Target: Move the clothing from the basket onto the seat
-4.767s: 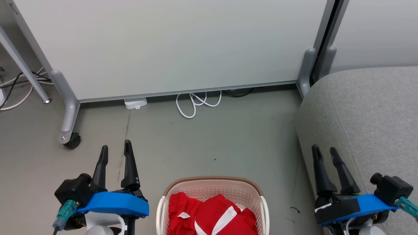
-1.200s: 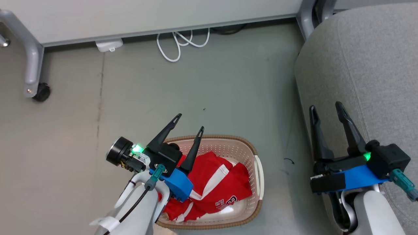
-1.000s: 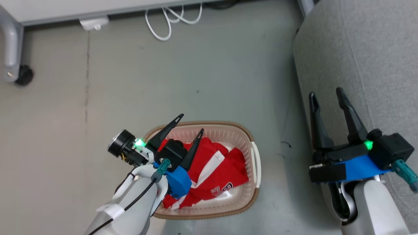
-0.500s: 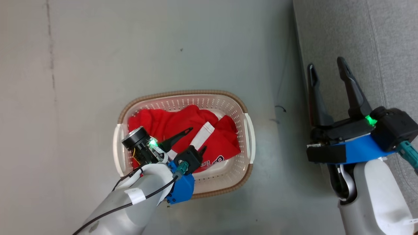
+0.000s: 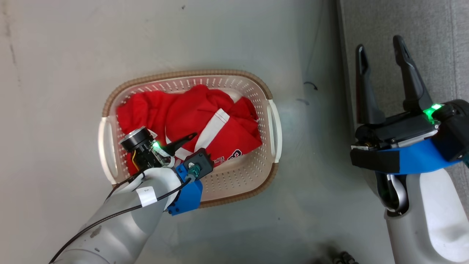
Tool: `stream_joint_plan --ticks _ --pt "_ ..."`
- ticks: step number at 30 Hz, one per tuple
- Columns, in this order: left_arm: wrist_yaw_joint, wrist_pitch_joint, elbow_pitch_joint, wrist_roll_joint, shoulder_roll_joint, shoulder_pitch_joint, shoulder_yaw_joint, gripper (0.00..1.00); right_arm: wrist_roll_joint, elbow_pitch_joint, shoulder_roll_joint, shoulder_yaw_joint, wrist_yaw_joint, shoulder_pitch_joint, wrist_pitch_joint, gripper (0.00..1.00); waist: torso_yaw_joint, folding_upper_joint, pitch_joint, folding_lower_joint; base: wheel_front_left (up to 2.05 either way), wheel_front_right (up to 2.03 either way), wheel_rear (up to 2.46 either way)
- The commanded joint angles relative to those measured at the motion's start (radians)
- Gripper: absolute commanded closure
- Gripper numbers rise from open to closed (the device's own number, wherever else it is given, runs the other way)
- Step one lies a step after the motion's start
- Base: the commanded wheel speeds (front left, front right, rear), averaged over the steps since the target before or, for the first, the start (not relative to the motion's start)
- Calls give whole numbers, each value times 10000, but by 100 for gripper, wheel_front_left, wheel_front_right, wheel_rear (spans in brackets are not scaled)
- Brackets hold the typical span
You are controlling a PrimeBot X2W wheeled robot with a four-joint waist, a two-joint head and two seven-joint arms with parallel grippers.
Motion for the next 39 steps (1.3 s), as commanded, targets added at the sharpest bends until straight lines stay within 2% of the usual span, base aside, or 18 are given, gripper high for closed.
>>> stream_joint_plan --ticks 1,13,22,32,33,34,35,39 --pt "-2 -28 235 -219 -34 -151 -229 0 -6 -133 -37 -5 5 -210 -33 0 -111 1 359 -1 0 0 0" --pt "-3 519 1036 -1529 19 -880 -2001 0 -40 -737 -36 -11 5 -486 -35 0 -335 1 1222 -1 0 0 0" --pt "-3 1028 1158 -1971 135 -1305 -2396 0 -107 -1195 -36 -164 5 -491 -35 0 -439 1 1903 -1 0 0 0" --pt "-3 1225 1188 -2230 -115 -1547 -2509 0 -88 -1443 -36 -210 5 -509 -35 0 -425 1 2276 -1 0 0 0" --pt "-3 1264 1194 -2213 -129 -1563 -2515 51 -90 -1457 -36 -202 5 -513 -35 0 -424 1 2285 -1 0 0 0" --pt "-4 1257 1191 -2205 -148 -1555 -2520 86 -87 -1466 -36 -198 5 -520 -35 0 -425 1 2290 -1 0 0 0" --pt "-4 1194 1166 -2125 -167 -1562 -2528 100 -90 -1472 -36 -191 5 -528 -35 0 -430 1 2290 -1 0 0 0" --pt "-4 1098 1179 -1986 -161 -1581 -2540 100 -105 -1440 -36 -206 5 -528 -35 0 -403 1 2208 -1 0 0 0"
